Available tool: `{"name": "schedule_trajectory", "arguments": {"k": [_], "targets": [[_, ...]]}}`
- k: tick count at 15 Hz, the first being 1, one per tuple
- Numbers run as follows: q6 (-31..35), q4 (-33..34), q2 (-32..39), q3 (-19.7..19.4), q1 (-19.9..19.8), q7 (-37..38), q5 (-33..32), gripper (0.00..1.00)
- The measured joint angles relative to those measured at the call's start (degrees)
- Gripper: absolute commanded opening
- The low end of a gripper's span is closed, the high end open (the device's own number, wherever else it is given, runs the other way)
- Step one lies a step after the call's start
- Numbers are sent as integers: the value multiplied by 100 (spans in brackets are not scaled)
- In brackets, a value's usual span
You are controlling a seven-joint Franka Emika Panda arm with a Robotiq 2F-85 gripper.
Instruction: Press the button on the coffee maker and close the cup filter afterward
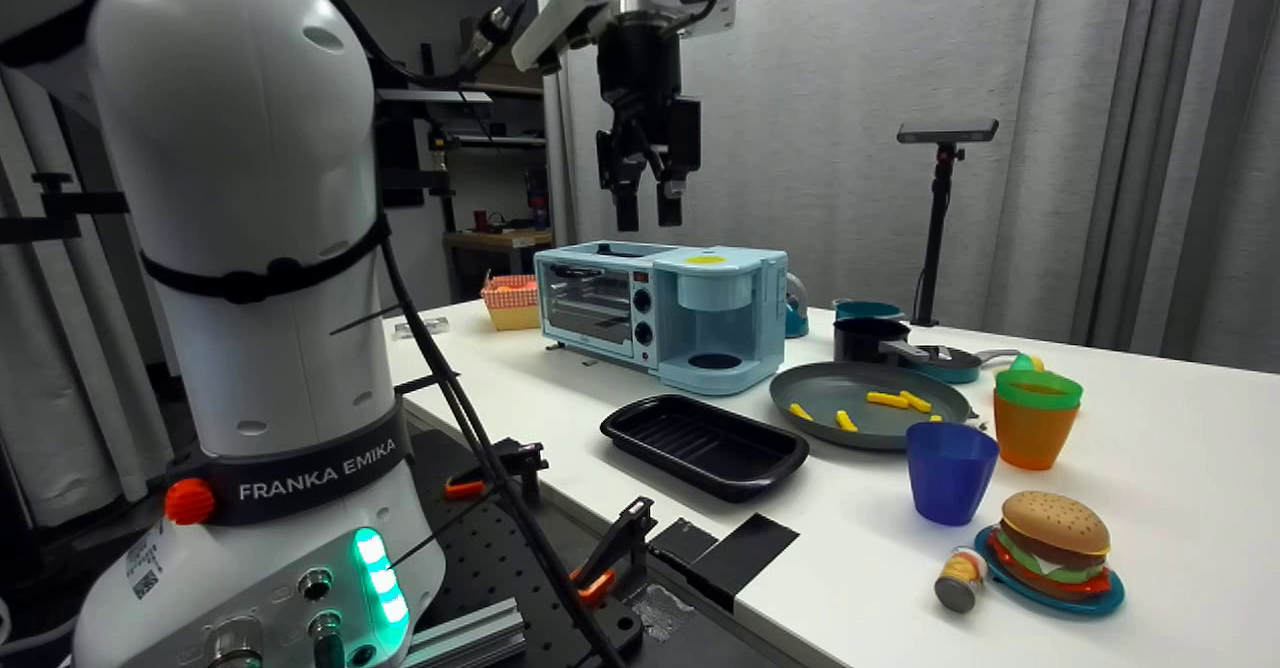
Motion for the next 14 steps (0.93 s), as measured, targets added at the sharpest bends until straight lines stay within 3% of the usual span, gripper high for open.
{"name": "schedule_trajectory", "arguments": {"k": [6, 14], "targets": [[131, 18, 227, 1, 201, -248, 18, 2], [553, 101, 560, 38, 714, -547, 82, 0]]}}
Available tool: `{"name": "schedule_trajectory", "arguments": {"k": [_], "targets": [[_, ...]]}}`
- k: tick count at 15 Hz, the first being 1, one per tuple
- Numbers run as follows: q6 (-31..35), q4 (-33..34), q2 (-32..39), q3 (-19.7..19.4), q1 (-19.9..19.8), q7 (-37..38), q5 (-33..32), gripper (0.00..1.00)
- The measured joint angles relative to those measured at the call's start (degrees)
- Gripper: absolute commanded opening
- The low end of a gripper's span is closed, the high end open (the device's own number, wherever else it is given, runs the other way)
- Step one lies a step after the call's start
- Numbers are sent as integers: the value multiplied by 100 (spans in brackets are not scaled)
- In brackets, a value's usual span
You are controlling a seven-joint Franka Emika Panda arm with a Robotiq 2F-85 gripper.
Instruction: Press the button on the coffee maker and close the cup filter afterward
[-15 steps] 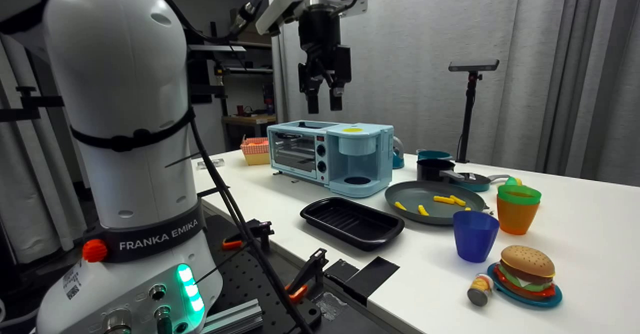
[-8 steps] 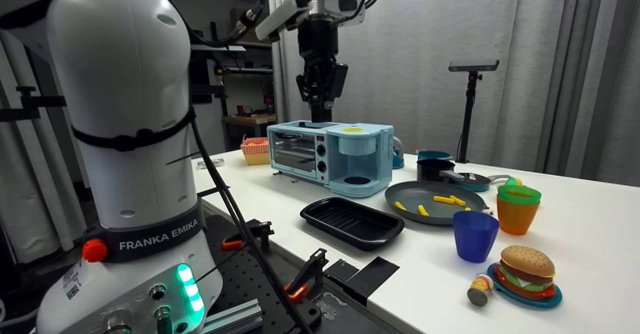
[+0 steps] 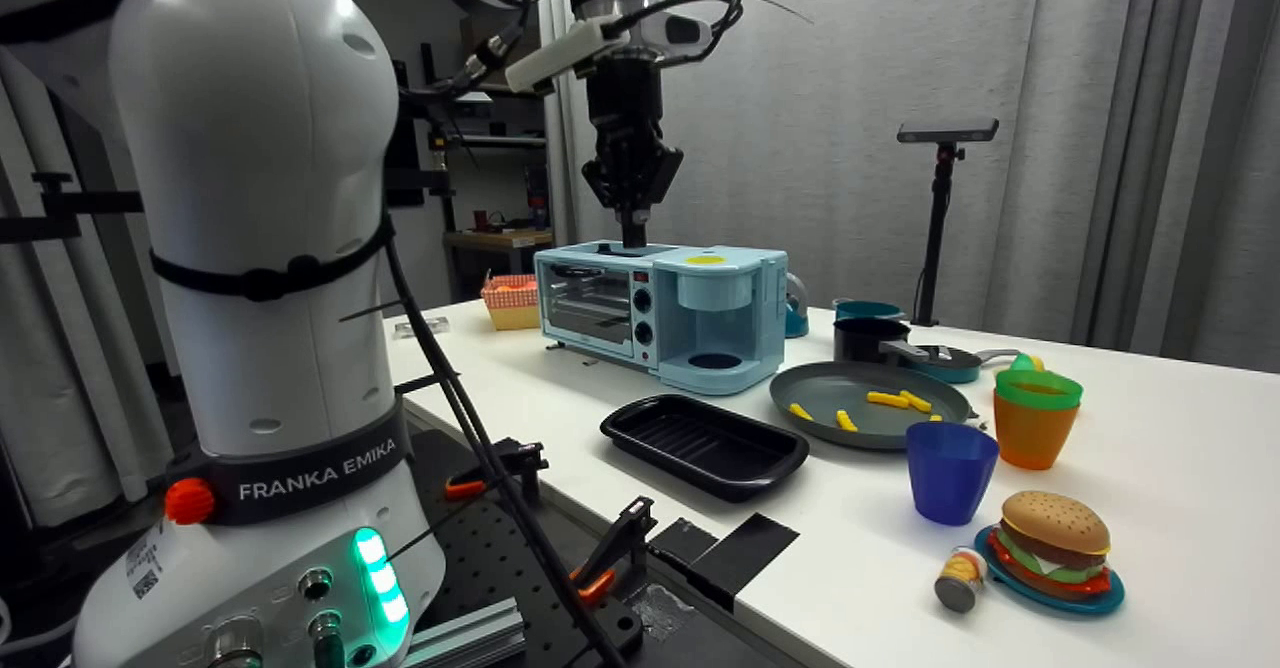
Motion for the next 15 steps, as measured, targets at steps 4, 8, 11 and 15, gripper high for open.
{"name": "schedule_trajectory", "arguments": {"k": [4, 8, 11, 15], "targets": [[209, 113, 255, 47, 230, -144, 27, 0], [254, 347, 545, 157, 451, -197, 33, 0], [261, 573, 806, 255, 571, -216, 33, 0], [265, 941, 1227, 380, 674, -237, 33, 0]]}}
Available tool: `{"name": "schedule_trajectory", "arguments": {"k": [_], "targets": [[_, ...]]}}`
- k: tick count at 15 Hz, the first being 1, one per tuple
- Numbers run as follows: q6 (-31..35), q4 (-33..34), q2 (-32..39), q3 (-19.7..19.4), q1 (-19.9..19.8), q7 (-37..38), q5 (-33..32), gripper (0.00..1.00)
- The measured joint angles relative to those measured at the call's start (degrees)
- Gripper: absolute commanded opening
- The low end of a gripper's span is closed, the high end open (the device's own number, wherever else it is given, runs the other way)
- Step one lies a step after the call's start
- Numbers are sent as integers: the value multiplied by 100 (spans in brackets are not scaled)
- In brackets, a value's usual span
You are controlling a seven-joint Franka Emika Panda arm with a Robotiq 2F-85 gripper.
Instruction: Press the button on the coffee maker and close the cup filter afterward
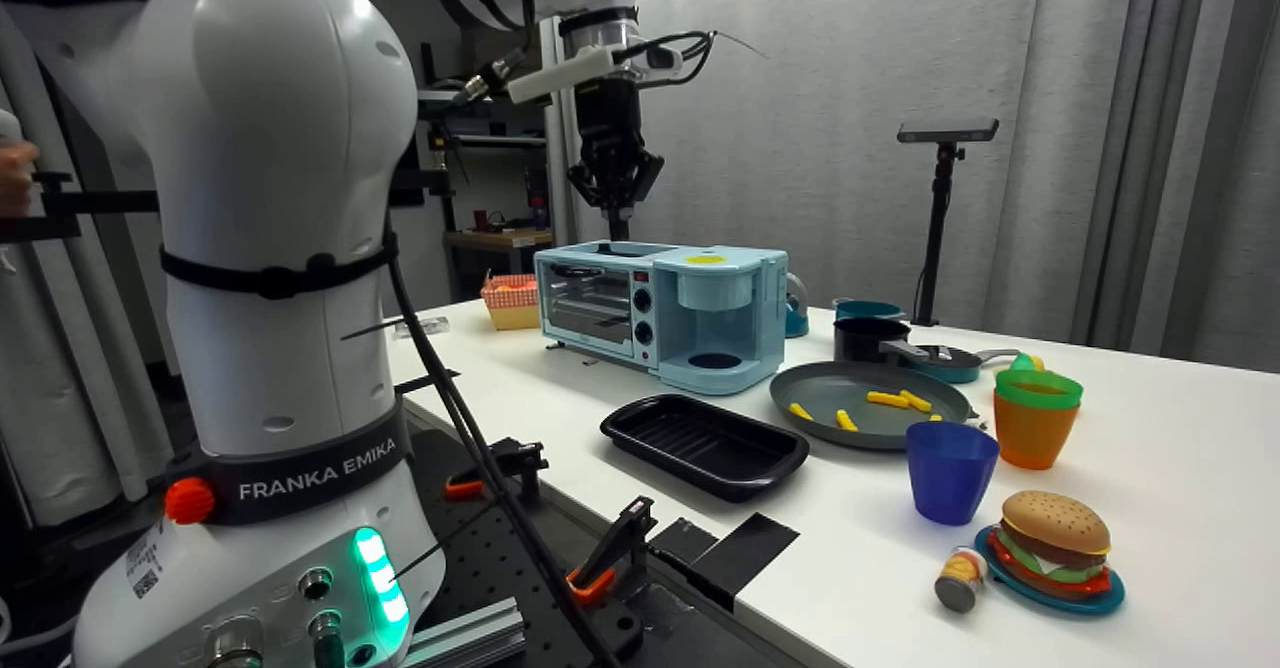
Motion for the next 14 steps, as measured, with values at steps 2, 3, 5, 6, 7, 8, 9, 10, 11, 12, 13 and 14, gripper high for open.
{"name": "schedule_trajectory", "arguments": {"k": [2, 3, 5, 6, 7, 8, 9, 10, 11, 12, 13, 14], "targets": [[18, 187, 231, 57, 23, -2, 0, 0], [43, 281, 356, 80, 28, -2, 0, 0], [84, 467, 616, 117, 29, -2, -1, 0], [108, 550, 747, 131, 29, -2, -1, 0], [145, 632, 883, 144, 29, -2, -8, 0], [183, 708, 1019, 154, 29, -2, -15, 0], [213, 786, 1157, 161, 29, -2, -25, 0], [238, 865, 1293, 162, 29, -2, -41, 0], [246, 951, 1424, 164, 29, -2, -52, 0], [247, 1047, 1544, 169, 29, -2, -64, 0], [247, 1138, 1647, 177, 29, -2, -75, 0], [247, 1222, 1734, 183, 30, -2, -90, 0]]}}
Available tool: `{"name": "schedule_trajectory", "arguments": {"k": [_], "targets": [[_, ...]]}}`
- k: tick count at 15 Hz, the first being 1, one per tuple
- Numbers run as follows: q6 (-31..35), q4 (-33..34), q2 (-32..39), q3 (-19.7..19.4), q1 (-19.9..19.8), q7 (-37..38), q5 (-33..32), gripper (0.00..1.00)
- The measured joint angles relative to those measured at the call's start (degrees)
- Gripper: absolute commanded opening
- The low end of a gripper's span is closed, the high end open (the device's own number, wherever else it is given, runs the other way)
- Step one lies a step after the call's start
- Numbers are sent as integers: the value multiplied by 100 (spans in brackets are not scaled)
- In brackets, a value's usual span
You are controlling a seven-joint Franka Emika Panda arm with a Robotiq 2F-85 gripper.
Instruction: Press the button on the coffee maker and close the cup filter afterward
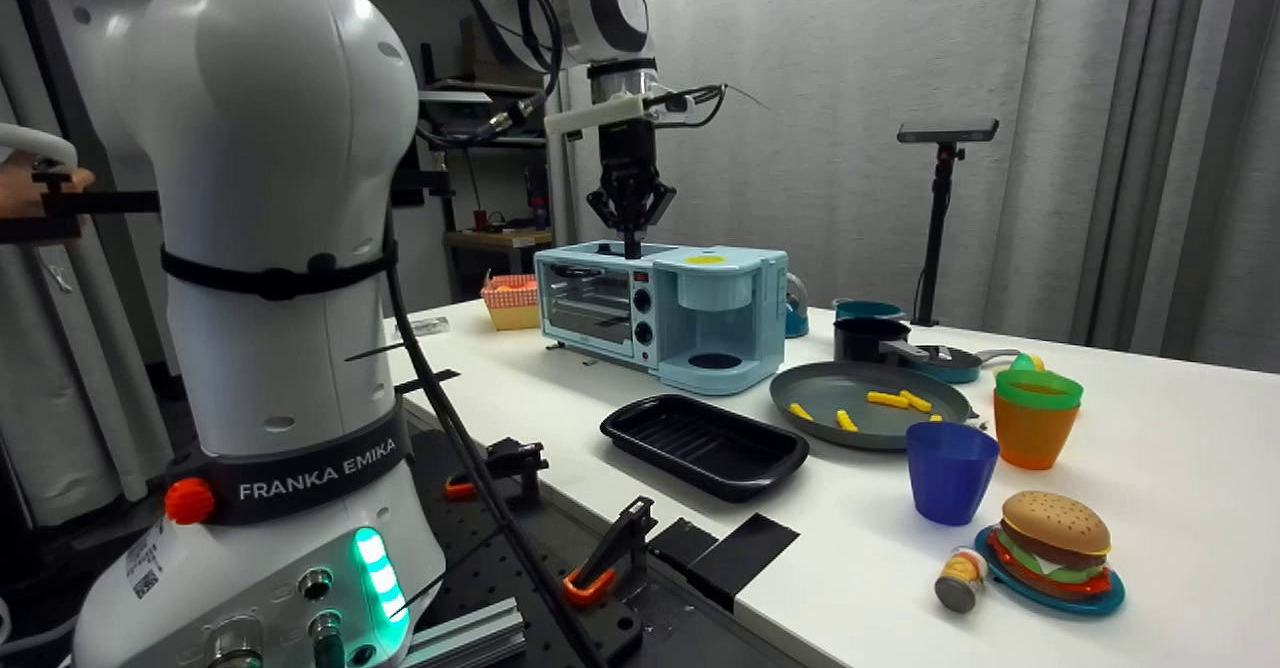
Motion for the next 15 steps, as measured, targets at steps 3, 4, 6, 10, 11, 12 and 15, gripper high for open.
{"name": "schedule_trajectory", "arguments": {"k": [3, 4, 6, 10, 11, 12, 15], "targets": [[0, 136, 145, -1, 0, 0, -75, 0], [0, 150, 156, -2, 0, 0, -132, 0], [0, 164, 151, -2, 0, 0, -243, 0], [-7, 174, 109, -2, 0, 0, -263, 15], [-7, 173, 95, -1, 0, 0, -263, 23], [-7, 172, 87, -1, 0, 0, -263, 26], [-7, 170, 79, -1, 0, 0, -263, 26]]}}
